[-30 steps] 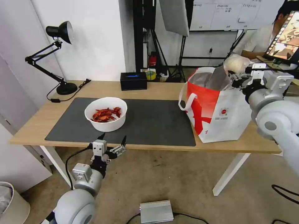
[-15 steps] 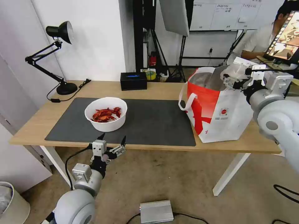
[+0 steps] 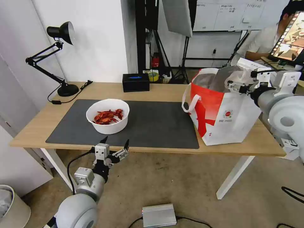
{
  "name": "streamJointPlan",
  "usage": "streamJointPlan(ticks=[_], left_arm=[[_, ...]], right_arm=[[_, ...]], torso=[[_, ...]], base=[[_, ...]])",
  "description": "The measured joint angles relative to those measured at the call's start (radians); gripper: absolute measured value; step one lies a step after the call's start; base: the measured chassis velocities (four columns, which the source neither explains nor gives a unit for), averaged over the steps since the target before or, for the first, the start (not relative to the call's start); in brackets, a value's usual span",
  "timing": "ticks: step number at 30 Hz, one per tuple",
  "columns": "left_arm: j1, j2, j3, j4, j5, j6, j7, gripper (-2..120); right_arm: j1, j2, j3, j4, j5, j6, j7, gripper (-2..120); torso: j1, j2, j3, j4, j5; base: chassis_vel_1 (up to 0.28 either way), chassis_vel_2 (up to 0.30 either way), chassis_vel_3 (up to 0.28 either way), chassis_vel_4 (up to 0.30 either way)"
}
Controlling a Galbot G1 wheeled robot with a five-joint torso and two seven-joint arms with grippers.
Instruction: Pick up the trash from the table and place it into the takeout bag.
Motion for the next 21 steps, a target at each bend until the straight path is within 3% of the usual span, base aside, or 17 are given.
streamJointPlan(ticks=[3, 6, 7, 9, 19, 21], left_arm=[[-0.003, 0.003, 0.003, 0.001, 0.0, 0.0, 0.0, 100], [-0.019, 0.009, 0.02, 0.007, -0.001, 0.001, 0.0, 100], [-0.019, 0.009, 0.02, 0.007, -0.001, 0.001, 0.0, 100], [-0.049, 0.019, 0.047, 0.02, -0.005, 0.002, 0.0, 100], [-0.061, 0.023, 0.057, 0.028, -0.008, 0.002, 0.004, 100], [-0.07, 0.026, 0.064, 0.033, -0.009, 0.003, 0.004, 100]], right_arm=[[0.031, -0.006, -0.002, -0.003, 0.087, -0.023, 0.035, 100], [0.133, -0.029, -0.039, -0.021, 0.313, -0.084, 0.183, 100], [0.133, -0.029, -0.039, -0.021, 0.313, -0.084, 0.183, 100], [0.19, -0.067, -0.054, -0.04, 0.491, -0.092, 0.284, 100], [0.293, -0.067, -0.111, -0.109, 0.635, -0.074, 0.345, 100], [0.329, -0.058, -0.126, -0.144, 0.732, -0.069, 0.399, 100]], torso=[[0.0, 0.0, 0.0, 0.0002, 0.0], [0.0, 0.0, 0.0, 0.0005, -0.0001], [0.0, 0.0, 0.0, 0.0005, -0.0001], [0.0, 0.0, 0.0, 0.0, -0.0001], [0.0, 0.0, 0.0, 0.0002, 0.0], [0.0, 0.0, 0.0, 0.0002, 0.0]], base=[[0.0, 0.0, 0.0, 0.0], [0.0, 0.0, 0.0, 0.0], [0.0, 0.0, 0.0, 0.0], [0.0, 0.0, 0.0, 0.0], [0.0, 0.0, 0.0, 0.0], [0.0, 0.0, 0.0, 0.0]])
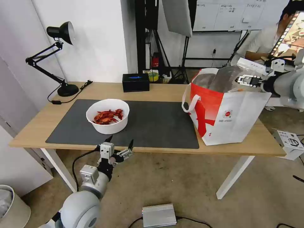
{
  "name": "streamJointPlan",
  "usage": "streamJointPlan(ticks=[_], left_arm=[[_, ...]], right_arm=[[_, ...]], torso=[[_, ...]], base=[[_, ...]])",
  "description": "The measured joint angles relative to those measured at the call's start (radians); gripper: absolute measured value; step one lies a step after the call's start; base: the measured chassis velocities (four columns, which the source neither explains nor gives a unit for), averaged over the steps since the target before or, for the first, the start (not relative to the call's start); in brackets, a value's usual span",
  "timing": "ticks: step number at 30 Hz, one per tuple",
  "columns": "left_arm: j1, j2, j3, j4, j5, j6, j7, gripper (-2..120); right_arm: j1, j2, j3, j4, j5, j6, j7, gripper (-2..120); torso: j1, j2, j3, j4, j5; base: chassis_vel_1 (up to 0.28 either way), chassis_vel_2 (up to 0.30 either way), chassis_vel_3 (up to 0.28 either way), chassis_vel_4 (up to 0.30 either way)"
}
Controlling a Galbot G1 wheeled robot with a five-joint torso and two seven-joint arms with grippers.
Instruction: Pick up the trash from the table and place it into the takeout bag.
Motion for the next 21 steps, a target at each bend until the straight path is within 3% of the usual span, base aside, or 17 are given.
streamJointPlan(ticks=[5, 14, 15, 17, 21], left_arm=[[-0.012, 0.003, 0.012, 0.009, -0.002, 0.0, 0.0, 100], [-0.018, 0.001, 0.019, 0.019, -0.002, 0.0, 0.0, 100], [-0.02, 0.001, 0.019, 0.02, -0.002, 0.0, 0.001, 100], [-0.017, 0.001, 0.019, 0.018, -0.001, 0.0, 0.001, 100], [-0.017, 0.0, 0.019, 0.014, -0.001, 0.0, 0.001, 100]], right_arm=[[0.073, 0.02, -0.037, -0.047, 0.13, 0.005, 0.1, 100], [0.114, 0.041, -0.055, -0.063, 0.14, -0.001, 0.124, 100], [0.113, 0.042, -0.059, -0.065, 0.111, -0.01, 0.107, 100], [0.078, 0.012, -0.093, -0.048, -0.141, -0.021, -0.093, 100], [0.072, 0.007, -0.141, -0.039, -0.257, -0.023, -0.171, 100]], torso=[[0.0, 0.0, 0.0, 0.0, -0.0001], [0.0, 0.0, 0.0, 0.0, -0.0002], [0.0, 0.0, 0.0, 0.0, -0.0003], [0.0, 0.0, 0.0, -0.0001, -0.0001], [0.0, 0.0, 0.0, -0.0004, -0.0001]], base=[[0.0, 0.0, 0.0, 0.0], [0.0, 0.0, 0.0, 0.0], [0.0, 0.0, 0.0, 0.0], [0.0, 0.0, 0.0, 0.0], [0.0, 0.0, 0.0, 0.0]])
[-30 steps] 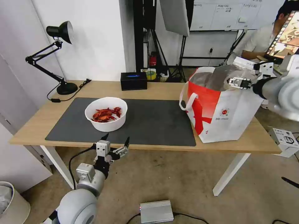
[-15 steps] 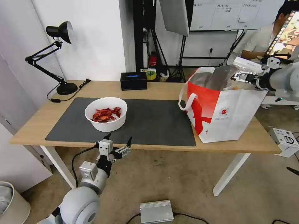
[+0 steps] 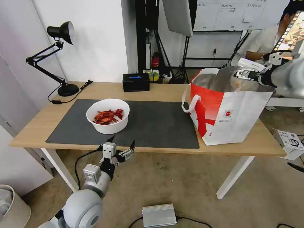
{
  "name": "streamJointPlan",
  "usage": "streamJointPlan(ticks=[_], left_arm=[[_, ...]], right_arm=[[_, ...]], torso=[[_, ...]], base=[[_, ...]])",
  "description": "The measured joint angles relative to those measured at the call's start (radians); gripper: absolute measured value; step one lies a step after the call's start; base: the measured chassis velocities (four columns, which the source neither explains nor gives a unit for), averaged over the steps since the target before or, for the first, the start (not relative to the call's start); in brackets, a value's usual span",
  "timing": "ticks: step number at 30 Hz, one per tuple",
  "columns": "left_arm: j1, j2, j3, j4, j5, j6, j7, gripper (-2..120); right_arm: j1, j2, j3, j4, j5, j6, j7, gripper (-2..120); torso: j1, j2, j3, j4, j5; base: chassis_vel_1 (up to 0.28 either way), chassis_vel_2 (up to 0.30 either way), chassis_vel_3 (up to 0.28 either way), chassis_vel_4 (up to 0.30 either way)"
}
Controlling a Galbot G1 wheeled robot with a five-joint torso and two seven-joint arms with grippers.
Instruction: Pick up the trash from the table and place it into the takeout bag.
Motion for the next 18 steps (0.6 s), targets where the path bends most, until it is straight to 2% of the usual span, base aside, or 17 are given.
streamJointPlan(ticks=[5, 7, 8, 18], left_arm=[[0.003, 0.003, -0.003, -0.001, 0.0, 0.0, 0.0, 100], [0.004, 0.004, -0.006, -0.002, 0.0, 0.0, 0.0, 100], [0.004, 0.004, -0.006, -0.004, 0.0, 0.0, 0.0, 100], [0.008, 0.007, -0.011, -0.011, -0.001, 0.0, -0.001, 100]], right_arm=[[-0.001, -0.002, -0.043, -0.001, -0.094, 0.0, -0.047, 100], [-0.022, -0.017, -0.068, 0.005, -0.296, 0.0, -0.165, 100], [-0.028, -0.022, -0.071, 0.009, -0.35, 0.0, -0.2, 100], [-0.009, -0.026, -0.057, 0.002, -0.278, 0.0, -0.169, 100]], torso=[[0.0, 0.0, 0.0, 0.0006, -0.0001], [0.0, 0.0, 0.0, 0.0004, 0.0], [0.0, 0.0, 0.0, 0.0001, 0.0003], [0.0, 0.0, 0.0, 0.0003, -0.0001]], base=[[0.0, 0.0, 0.0, 0.0], [0.0, 0.0, 0.0, 0.0], [0.0, 0.0, 0.0, 0.0], [0.0, 0.0, 0.0, 0.0]])
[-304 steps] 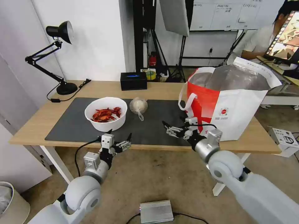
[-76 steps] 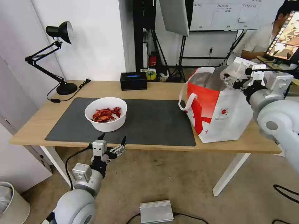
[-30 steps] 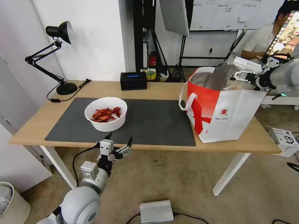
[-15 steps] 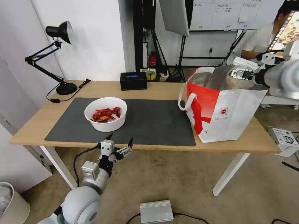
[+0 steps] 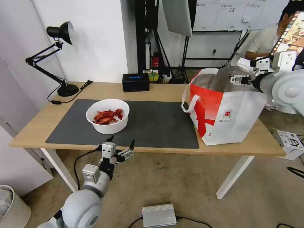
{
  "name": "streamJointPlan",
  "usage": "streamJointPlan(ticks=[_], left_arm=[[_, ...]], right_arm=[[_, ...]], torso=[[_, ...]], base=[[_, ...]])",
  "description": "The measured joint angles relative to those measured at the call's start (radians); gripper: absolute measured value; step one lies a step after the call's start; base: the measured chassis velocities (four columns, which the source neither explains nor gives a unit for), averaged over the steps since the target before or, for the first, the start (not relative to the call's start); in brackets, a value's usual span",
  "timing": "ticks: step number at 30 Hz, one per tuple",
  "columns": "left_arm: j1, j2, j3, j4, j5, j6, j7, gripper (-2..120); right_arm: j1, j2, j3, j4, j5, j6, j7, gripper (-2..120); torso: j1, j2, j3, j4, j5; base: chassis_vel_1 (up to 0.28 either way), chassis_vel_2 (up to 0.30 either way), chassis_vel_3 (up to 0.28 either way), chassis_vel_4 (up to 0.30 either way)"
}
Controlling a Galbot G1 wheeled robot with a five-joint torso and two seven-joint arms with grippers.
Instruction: Pick up the trash from the table and place it into the takeout bag.
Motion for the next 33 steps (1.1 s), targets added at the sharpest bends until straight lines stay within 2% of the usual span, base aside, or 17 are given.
streamJointPlan(ticks=[10, 13, 14, 17, 18, 19, 21, 22, 24, 30, 33], left_arm=[[0.003, 0.001, -0.005, -0.007, -0.001, 0.0, 0.0, 100], [0.005, -0.001, -0.015, -0.008, -0.003, 0.0, -0.001, 100], [0.005, -0.001, -0.015, -0.008, -0.003, 0.0, -0.001, 100], [0.003, -0.003, -0.017, -0.003, -0.004, -0.002, -0.001, 100], [0.003, -0.003, -0.017, -0.003, -0.004, -0.002, -0.001, 100], [0.002, -0.006, -0.02, 0.001, -0.005, -0.003, -0.001, 100], [0.005, -0.015, -0.03, 0.007, -0.005, -0.006, -0.001, 100], [0.005, -0.015, -0.03, 0.007, -0.005, -0.006, -0.001, 100], [0.0, -0.018, -0.036, 0.021, -0.007, -0.009, -0.001, 100], [-0.01, -0.015, -0.046, 0.045, -0.018, -0.012, -0.001, 100], [0.0, -0.015, -0.053, 0.037, -0.019, -0.015, -0.001, 100]], right_arm=[[-0.063, -0.001, 0.059, 0.03, 0.008, 0.006, -0.014, 100], [-0.14, -0.009, 0.102, 0.073, -0.096, 0.142, -0.174, 100], [-0.14, -0.009, 0.102, 0.073, -0.096, 0.142, -0.174, 100], [-0.186, -0.02, 0.112, 0.099, -0.2, 0.316, -0.328, 100], [-0.186, -0.02, 0.112, 0.099, -0.2, 0.316, -0.328, 100], [-0.208, -0.022, 0.113, 0.111, -0.247, 0.387, -0.404, 100], [-0.237, -0.023, 0.113, 0.125, -0.305, 0.469, -0.513, 100], [-0.237, -0.023, 0.113, 0.125, -0.305, 0.469, -0.513, 100], [-0.298, -0.018, 0.113, 0.145, -0.377, 0.545, -0.614, 100], [-0.465, 0.014, 0.153, 0.207, -0.478, 0.616, -0.66, 100], [-0.652, 0.039, 0.24, 0.289, -0.552, 0.635, -0.644, 100]], torso=[[0.0, 0.0, 0.0, 0.0, 0.0], [0.0, 0.0, 0.0, 0.0, 0.0003], [0.0, 0.0, 0.0, 0.0, 0.0003], [0.0, 0.0, 0.0, -0.0001, 0.0], [0.0, 0.0, 0.0, -0.0001, 0.0], [0.0, 0.0, 0.0, -0.0001, 0.0], [0.0, 0.0, 0.0, 0.0, -0.0001], [0.0, 0.0, 0.0, 0.0, -0.0001], [0.0, 0.0, 0.0, 0.0001, -0.0001], [0.0, 0.0, 0.0, 0.0002, 0.0002], [0.0, 0.0, 0.0, -0.0001, -0.0001]], base=[[0.0, 0.0, 0.0, 0.0], [0.0, 0.0, 0.0, 0.0], [0.0, 0.0, 0.0, 0.0], [0.0, 0.0, 0.0, 0.0], [0.0, 0.0, 0.0, 0.0], [0.0, 0.0, 0.0, 0.0], [0.0, 0.0, 0.0, 0.0], [0.0, 0.0, 0.0, 0.0], [0.0, 0.0, 0.0, 0.0], [0.0, 0.0, 0.0, 0.0], [0.0, 0.0, 0.0, 0.0]])
